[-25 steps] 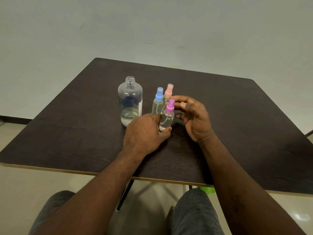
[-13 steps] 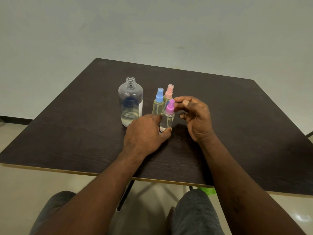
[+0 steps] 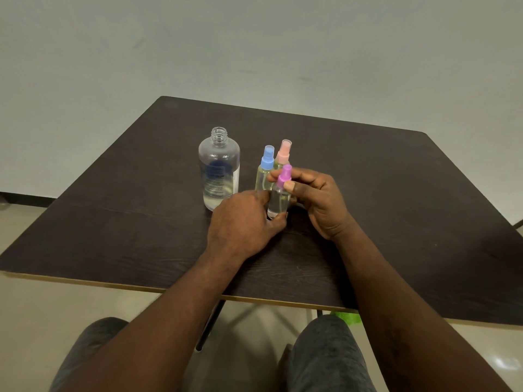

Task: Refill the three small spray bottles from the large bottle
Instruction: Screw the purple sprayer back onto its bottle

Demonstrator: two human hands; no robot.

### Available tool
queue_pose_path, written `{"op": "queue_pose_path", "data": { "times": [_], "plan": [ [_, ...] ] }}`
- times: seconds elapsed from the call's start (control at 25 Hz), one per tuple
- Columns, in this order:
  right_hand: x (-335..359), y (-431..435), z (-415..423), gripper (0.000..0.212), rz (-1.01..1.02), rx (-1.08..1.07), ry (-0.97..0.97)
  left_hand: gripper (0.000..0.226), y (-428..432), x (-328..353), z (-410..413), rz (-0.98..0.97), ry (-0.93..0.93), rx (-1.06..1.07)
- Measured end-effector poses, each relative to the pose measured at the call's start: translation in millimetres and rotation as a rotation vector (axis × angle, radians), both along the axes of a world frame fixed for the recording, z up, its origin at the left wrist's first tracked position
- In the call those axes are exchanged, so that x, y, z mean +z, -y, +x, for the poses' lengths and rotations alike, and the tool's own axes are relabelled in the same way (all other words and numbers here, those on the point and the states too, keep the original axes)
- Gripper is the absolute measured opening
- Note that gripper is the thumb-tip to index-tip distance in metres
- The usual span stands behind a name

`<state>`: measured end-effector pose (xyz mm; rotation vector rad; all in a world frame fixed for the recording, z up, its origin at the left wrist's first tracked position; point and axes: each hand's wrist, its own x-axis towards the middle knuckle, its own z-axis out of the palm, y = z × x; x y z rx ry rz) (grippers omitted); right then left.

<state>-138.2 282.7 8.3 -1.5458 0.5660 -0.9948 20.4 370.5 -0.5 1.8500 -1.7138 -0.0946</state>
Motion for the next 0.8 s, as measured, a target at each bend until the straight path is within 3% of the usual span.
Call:
{"op": "queue_pose_path", "data": {
  "times": [0.16,0.4,0.6,0.8],
  "plan": [
    [-0.6,2.3,-0.5,0.021,0.009,-0.064,0.008,0.029,0.0,0.5,0.5,0.014,-0.005,0.006],
    [-1.9,0.3,1.4,0.034,-0.045,0.066,-0.013,0.03,1.7,-1.1,0.5,-0.002,0.013,0.007],
    [1.2,-2.0,0.2,0.027,-0.012,0.045,-0.016,0.056,4.1,-5.0,0.3,0.001,0.044,0.001],
    [1.8,-4.0,1.8,0.024,0.002,0.05,0.01,0.066,3.1,-4.8,0.1,-0.01,0.041,-0.029]
  ]
}}
